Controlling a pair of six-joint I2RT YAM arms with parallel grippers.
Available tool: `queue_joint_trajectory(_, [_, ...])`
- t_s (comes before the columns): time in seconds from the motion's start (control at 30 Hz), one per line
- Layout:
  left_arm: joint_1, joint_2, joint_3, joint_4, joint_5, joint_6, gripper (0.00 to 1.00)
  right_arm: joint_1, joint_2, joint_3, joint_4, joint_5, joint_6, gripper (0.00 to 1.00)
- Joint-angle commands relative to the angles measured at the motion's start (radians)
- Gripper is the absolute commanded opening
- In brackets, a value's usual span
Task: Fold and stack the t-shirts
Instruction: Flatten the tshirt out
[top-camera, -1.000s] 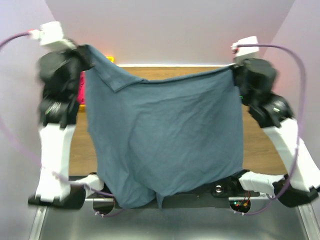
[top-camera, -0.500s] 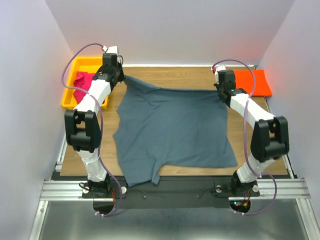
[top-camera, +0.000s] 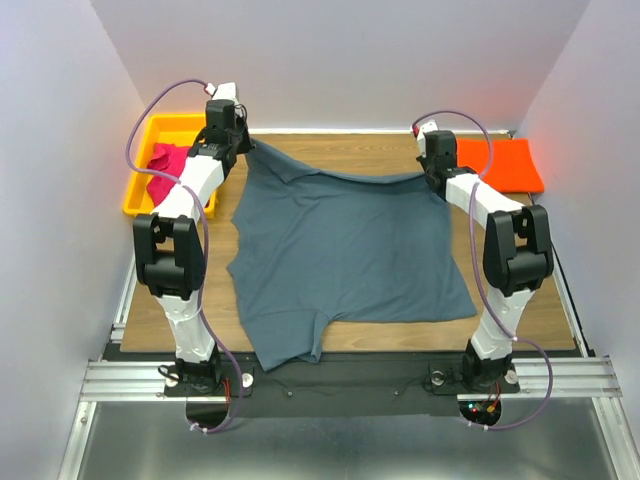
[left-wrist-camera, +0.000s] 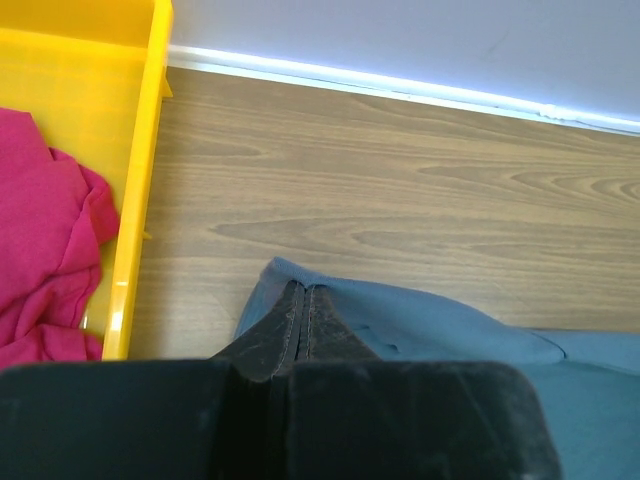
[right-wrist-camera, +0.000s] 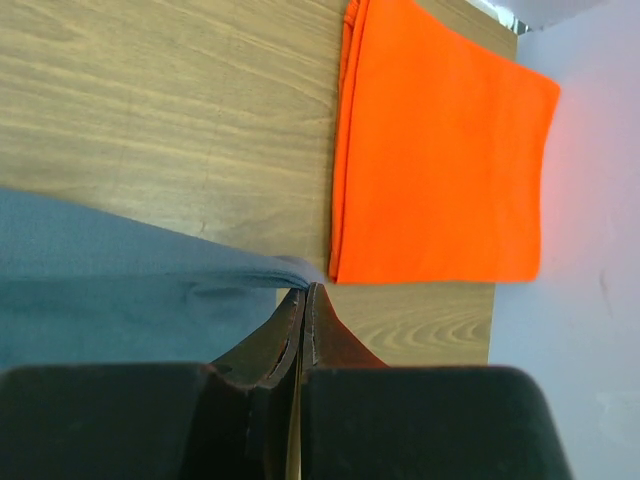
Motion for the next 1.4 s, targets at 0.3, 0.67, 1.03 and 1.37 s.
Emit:
queue_joint_trajectory(0.3, [0.01, 0.008, 0.073, 0.118, -0.041, -0.044, 0.0, -0.031, 0.135, 0.242, 0.082, 0.071, 0.014, 0.01])
queue_joint_trajectory(0.67, [0.01, 0.09, 0.097, 0.26, -0.044, -0.075, 0.0, -0.05, 0.317, 0.422, 0.089, 0.123, 0.107, 0.01])
queue_joint_trajectory(1.03, [0.011, 0.189, 0.2, 0.365, -0.009, -0.102, 0.62, -0.059, 0.358, 0.542, 0.085, 0.138, 0.212, 0.55])
queue_joint_trajectory(1.37, [-0.001, -0.123, 0.023, 0.201, -0.003, -0.145, 0.88, -0.062, 0.023, 0.195, -0.115, 0.022, 0.489, 0.75])
